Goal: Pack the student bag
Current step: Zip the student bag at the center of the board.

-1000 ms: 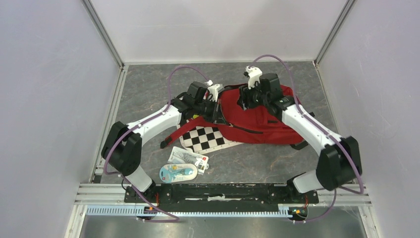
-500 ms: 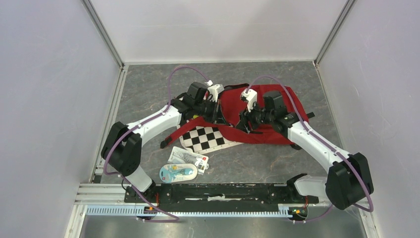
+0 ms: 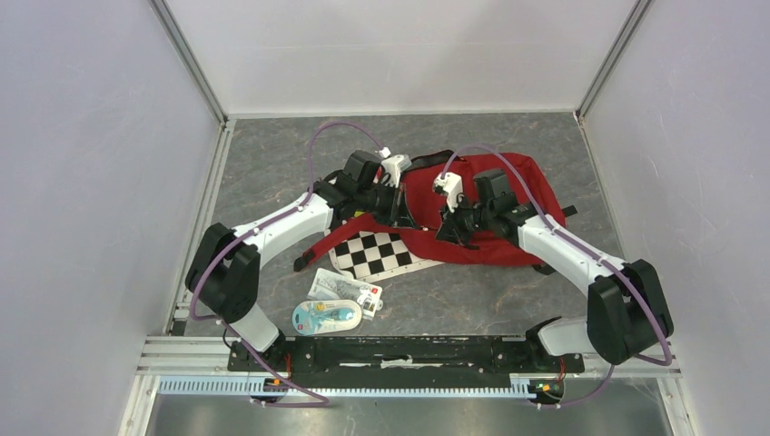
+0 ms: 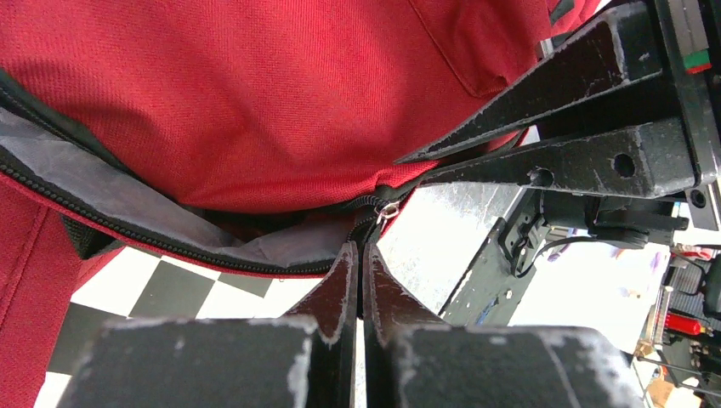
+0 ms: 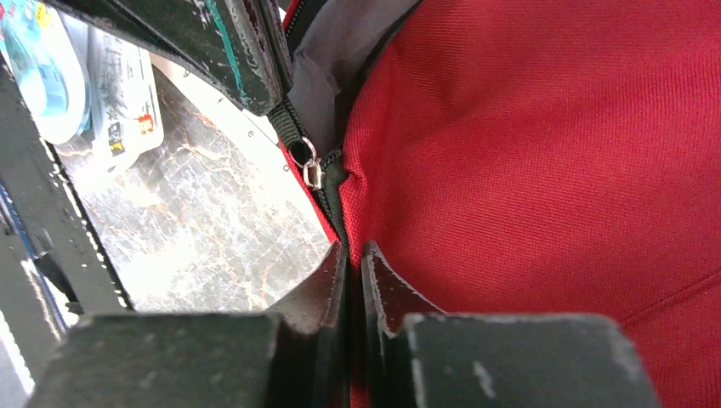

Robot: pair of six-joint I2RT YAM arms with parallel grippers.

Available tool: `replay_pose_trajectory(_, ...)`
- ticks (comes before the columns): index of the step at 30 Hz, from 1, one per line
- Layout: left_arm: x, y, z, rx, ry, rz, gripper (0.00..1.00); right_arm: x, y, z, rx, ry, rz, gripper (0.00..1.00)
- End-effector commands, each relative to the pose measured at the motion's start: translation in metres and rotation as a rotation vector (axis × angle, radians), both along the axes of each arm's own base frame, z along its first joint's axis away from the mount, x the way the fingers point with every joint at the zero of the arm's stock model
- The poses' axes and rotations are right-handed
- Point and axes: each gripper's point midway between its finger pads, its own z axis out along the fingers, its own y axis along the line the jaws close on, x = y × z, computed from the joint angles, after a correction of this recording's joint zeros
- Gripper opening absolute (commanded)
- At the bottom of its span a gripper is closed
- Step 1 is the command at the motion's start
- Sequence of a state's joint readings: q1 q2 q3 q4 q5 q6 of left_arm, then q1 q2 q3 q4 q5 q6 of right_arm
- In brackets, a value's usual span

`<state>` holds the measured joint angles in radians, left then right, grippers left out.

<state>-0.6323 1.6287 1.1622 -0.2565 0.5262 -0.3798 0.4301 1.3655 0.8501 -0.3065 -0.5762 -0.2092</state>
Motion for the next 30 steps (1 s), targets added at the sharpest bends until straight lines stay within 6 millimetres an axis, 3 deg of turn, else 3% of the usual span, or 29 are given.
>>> replay_pose_trajectory(1,0.016,0.003,0.027,0.0,-0.075,0.053,0.02,-0.002,0.0,0.014,0.0,-0.019,0.024,0.02)
replay_pose_trajectory(9,0.057,0.024,0.042,0.146,-0.154,0.231,0.02,-0.002,-0.037,0.029,-0.103,-0.185,-0.104,0.0)
replay_pose_trajectory(14,0.061,0.032,0.038,0.207,-0.149,0.23,0.02,-0.01,-0.044,0.032,-0.111,-0.203,-0.118,0.0)
replay_pose_trajectory(20,0.075,0.041,0.033,0.25,-0.178,0.248,0.02,-0.02,-0.052,0.019,-0.143,-0.177,-0.118,0.0)
replay_pose_trajectory(30,0.145,0.067,0.055,0.301,-0.293,0.408,0.02,-0.034,-0.054,0.017,-0.155,-0.167,-0.113,0.0)
